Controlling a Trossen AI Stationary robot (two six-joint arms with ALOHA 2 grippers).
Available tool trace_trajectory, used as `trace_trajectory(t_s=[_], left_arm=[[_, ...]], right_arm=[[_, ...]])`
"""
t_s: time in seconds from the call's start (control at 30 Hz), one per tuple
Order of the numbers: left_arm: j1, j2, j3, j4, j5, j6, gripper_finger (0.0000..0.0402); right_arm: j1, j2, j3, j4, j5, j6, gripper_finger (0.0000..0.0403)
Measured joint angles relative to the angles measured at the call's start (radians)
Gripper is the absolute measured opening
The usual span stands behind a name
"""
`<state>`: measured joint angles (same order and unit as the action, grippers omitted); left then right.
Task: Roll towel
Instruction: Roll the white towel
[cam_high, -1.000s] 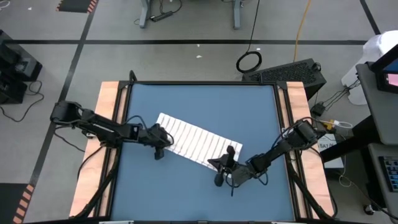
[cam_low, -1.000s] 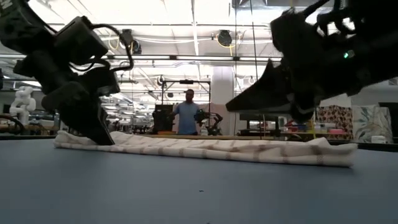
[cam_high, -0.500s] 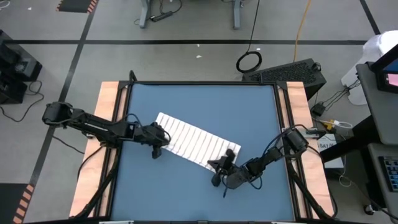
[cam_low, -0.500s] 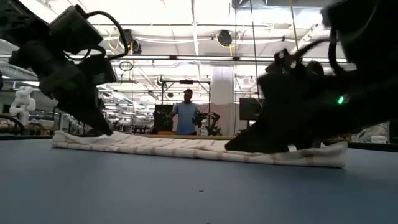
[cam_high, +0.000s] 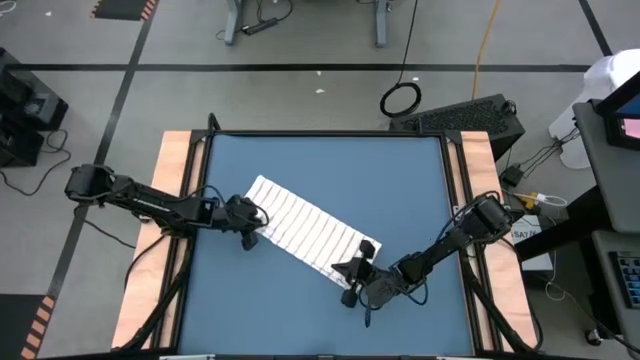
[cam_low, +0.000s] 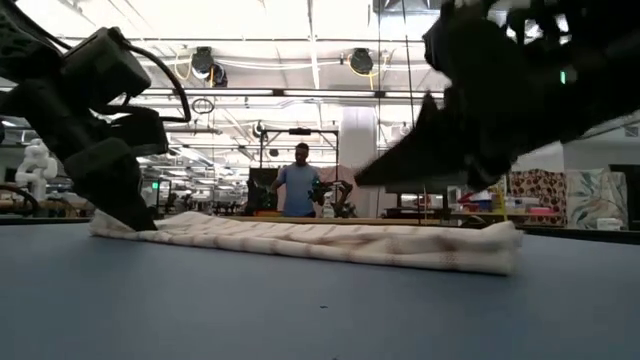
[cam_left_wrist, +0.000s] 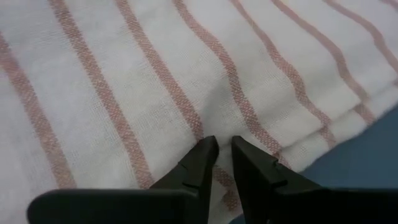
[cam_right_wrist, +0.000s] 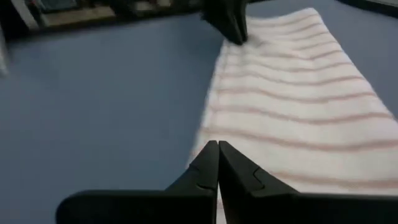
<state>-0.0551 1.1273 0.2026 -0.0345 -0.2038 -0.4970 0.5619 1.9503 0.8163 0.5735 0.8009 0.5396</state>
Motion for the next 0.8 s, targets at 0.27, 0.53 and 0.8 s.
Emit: trace_trajectory(t_s=[0.27, 0.53, 0.8], left_arm=[[-0.003, -0.09, 0.069, -0.009, 0.125, -0.022, 0.0067], [-0.088, -0.154, 0.113, -0.225, 0.12, -0.258, 0.0067], [-0.107, -0.145, 0.091, -0.463, -0.067, -0.519, 0.0067]], right_arm=[[-0.024, -0.054, -0.001, -0.109, -0.16, -0.073, 0.0], [-0.019, -0.188, -0.001, -0.248, -0.122, -0.123, 0.0], [-0.048, -0.068, -0.034, -0.24, 0.006, -0.012, 0.0]])
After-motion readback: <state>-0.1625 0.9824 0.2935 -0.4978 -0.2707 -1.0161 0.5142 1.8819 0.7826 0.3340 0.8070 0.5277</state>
